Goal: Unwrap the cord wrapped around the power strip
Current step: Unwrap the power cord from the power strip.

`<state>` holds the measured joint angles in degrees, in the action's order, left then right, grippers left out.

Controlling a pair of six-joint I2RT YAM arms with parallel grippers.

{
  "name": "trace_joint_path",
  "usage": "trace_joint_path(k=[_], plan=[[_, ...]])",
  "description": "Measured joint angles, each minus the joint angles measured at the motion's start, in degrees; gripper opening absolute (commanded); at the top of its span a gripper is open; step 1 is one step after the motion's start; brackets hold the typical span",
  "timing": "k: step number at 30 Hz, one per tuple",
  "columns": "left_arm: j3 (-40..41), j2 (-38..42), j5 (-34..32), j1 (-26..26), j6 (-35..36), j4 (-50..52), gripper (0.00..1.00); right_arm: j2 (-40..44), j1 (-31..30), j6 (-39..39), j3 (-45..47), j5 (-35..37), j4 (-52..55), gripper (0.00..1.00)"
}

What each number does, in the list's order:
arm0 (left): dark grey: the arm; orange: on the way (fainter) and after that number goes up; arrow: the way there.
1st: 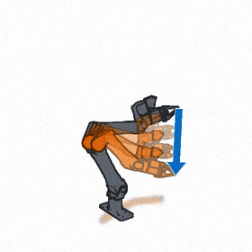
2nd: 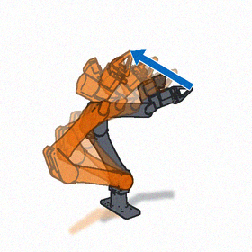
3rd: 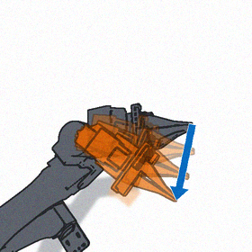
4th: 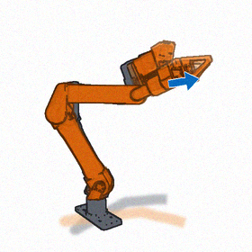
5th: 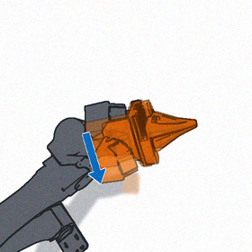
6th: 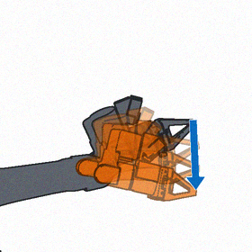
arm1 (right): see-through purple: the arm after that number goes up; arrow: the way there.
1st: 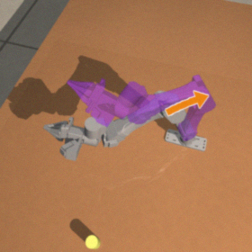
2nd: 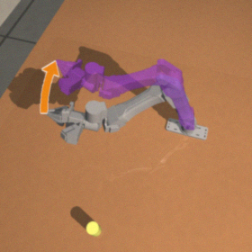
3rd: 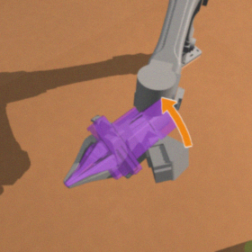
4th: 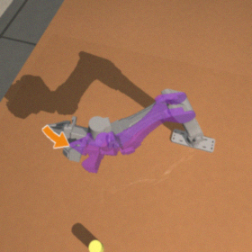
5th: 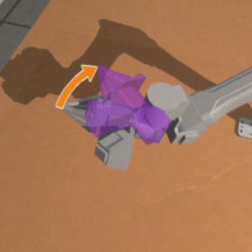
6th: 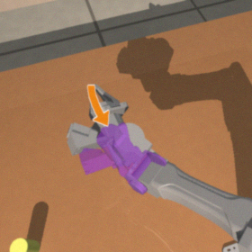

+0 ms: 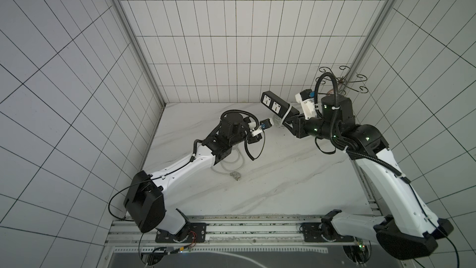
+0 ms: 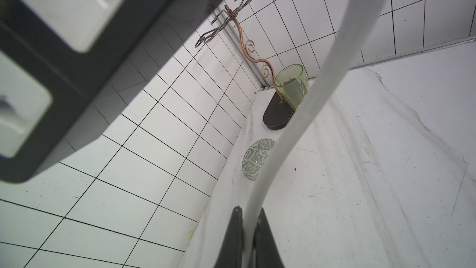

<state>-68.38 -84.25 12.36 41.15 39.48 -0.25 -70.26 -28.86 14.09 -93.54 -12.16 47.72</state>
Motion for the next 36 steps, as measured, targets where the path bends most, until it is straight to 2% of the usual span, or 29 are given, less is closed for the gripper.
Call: trace_joint_path(k=[5,10,14,25,30,36], plan=[[-0.2,5.0,3.4,-1.2,-3.3,1.8,0.00,0.0,0.1,-1.5,0.0,5.3,1.9,0.00],[-7.1,7.2,9.0,-8.1,-12.1,1.8,0.00,2.4,0.3,-3.4,3.9,6.3,1.9,0.00],[-13.9,4.1,10.5,-11.6,-15.6,2.7,0.00,5.1,0.3,-5.7,7.0,2.6,3.3,0.00],[-23.2,-12.4,15.0,-14.2,-21.0,7.4,0.00,9.7,0.3,-8.2,7.0,-14.5,9.6,0.00],[-23.1,-14.5,17.0,-14.2,-22.2,10.0,0.00,10.0,0.3,-5.8,5.1,-17.4,8.3,0.00],[-16.9,-12.8,18.2,-12.6,-22.2,10.2,0.00,12.8,0.3,-1.1,4.9,-14.6,0.3,0.00]])
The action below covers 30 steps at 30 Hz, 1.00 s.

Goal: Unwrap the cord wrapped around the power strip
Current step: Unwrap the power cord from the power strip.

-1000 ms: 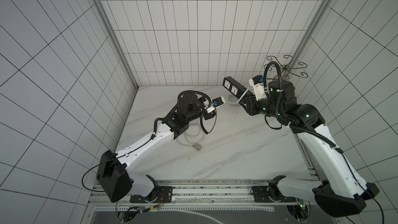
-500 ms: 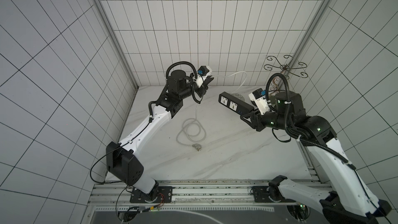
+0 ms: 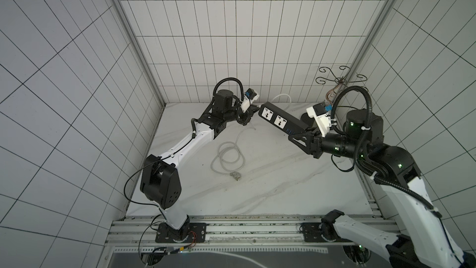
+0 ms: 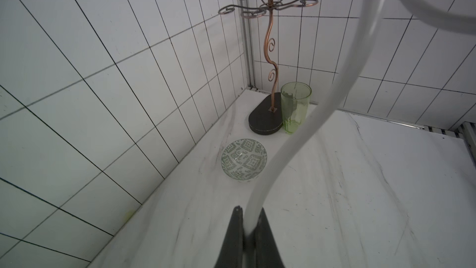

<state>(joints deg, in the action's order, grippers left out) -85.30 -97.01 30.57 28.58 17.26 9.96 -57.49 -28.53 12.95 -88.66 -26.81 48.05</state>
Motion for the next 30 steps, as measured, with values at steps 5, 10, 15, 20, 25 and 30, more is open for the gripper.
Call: trace_joint_path(k=[5,10,15,20,25,30], plan=[[6.5,1.1,1.0,0.9,-0.2,0.8,0.00,-0.1,0.0,2.9,-0.1,6.6,-4.5,0.00],[11.2,3.1,0.2,0.7,0.0,1.9,0.00,-2.6,0.1,4.2,-0.7,15.3,-4.8,0.00],[13.3,6.1,-2.2,0.5,1.2,2.6,0.00,-5.4,1.1,3.9,-2.4,22.0,-2.8,0.00],[13.4,7.0,-5.2,0.5,3.2,3.1,0.13,-7.4,5.6,0.5,-2.7,24.0,0.5,0.00],[14.1,7.7,-5.0,1.1,5.8,3.9,0.45,-7.4,9.6,-1.0,-2.7,26.4,5.1,0.00],[16.0,11.6,-2.5,2.3,6.4,3.9,0.69,-4.3,10.6,0.0,-2.6,32.7,9.5,0.00]])
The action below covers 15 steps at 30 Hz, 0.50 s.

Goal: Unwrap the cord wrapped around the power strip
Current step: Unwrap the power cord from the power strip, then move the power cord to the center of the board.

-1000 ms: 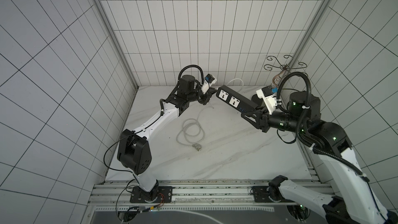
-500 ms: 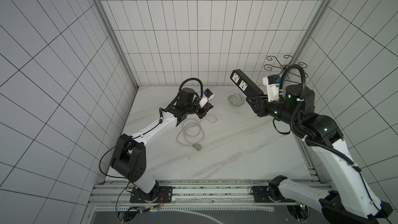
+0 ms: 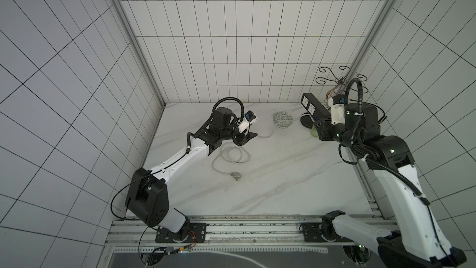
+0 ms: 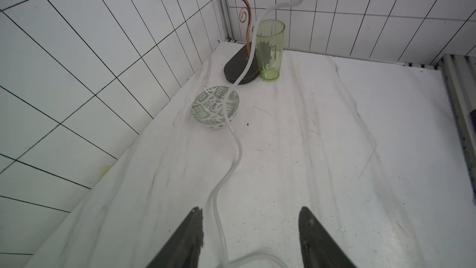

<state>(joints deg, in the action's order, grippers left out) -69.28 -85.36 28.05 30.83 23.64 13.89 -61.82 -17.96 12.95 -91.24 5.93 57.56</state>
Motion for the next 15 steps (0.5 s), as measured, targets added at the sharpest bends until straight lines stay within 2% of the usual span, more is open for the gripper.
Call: trace_joint_path(k=[3,5,6,10,13,15], plan=[[2.4,5.3,-0.8,0.1,-2.4,-2.2,0.72,3.1,0.1,0.7,0.0,3.3,1.1,0.00],[4.5,9.9,-3.9,0.1,-6.6,-4.6,0.72,4.9,0.1,1.1,0.0,4.5,1.5,0.00],[5.4,12.2,-6.4,0.0,-9.6,-5.6,0.71,5.5,0.1,1.2,0.0,4.7,1.6,0.00],[6.1,18.2,-17.9,-1.9,-25.6,-3.8,0.54,6.8,0.2,1.8,0.4,4.3,0.9,0.00],[7.3,19.9,-24.0,-4.6,-37.9,2.3,0.51,7.1,0.2,2.1,1.7,3.3,0.1,0.00],[9.6,19.9,-25.9,-6.0,-43.7,6.1,0.50,6.9,0.2,2.1,2.5,2.5,-0.5,0.00]])
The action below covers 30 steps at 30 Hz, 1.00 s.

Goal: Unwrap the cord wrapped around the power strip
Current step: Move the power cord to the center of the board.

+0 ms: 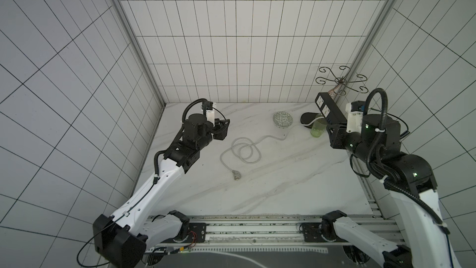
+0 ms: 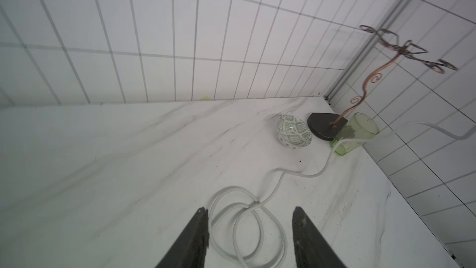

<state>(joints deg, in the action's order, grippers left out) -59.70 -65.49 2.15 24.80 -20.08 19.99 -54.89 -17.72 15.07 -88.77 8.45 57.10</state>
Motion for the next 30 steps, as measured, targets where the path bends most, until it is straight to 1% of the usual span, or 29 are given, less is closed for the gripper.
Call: trace_joint_path(k=[3,6,9,12,17,20,28,30], plan=[[3.9,-2.8,-1.2,-1.1,-6.4,6.7,0.49,-0.1,0.0,-0.1,1.0,-1.1,-0.6,0.00],[4.5,-9.1,-1.2,-1.2,-9.9,12.4,0.48,0.0,0.0,-0.1,1.7,-2.1,-1.4,0.00],[3.2,-16.1,-0.8,-1.0,-11.6,16.2,0.48,0.1,0.0,-0.1,2.6,-3.0,-2.4,0.00],[2.6,-22.2,-0.5,-0.5,-12.7,17.6,0.47,0.3,0.0,-0.1,3.7,-3.5,-3.0,0.00],[2.6,-28.2,-0.8,0.2,-14.0,18.8,0.45,1.2,0.1,0.1,5.1,-4.4,-3.6,0.00],[2.5,-29.7,-1.2,0.6,-14.5,18.7,0.38,1.9,0.1,0.3,5.7,-4.5,-3.7,0.00],[0.4,-34.5,-4.4,2.8,-14.6,18.6,0.27,2.2,0.1,0.6,5.9,-4.6,-3.7,0.00],[-0.9,-35.8,-5.6,2.9,-14.4,18.8,0.21,2.2,0.1,0.6,6.0,-4.6,-3.8,0.00]])
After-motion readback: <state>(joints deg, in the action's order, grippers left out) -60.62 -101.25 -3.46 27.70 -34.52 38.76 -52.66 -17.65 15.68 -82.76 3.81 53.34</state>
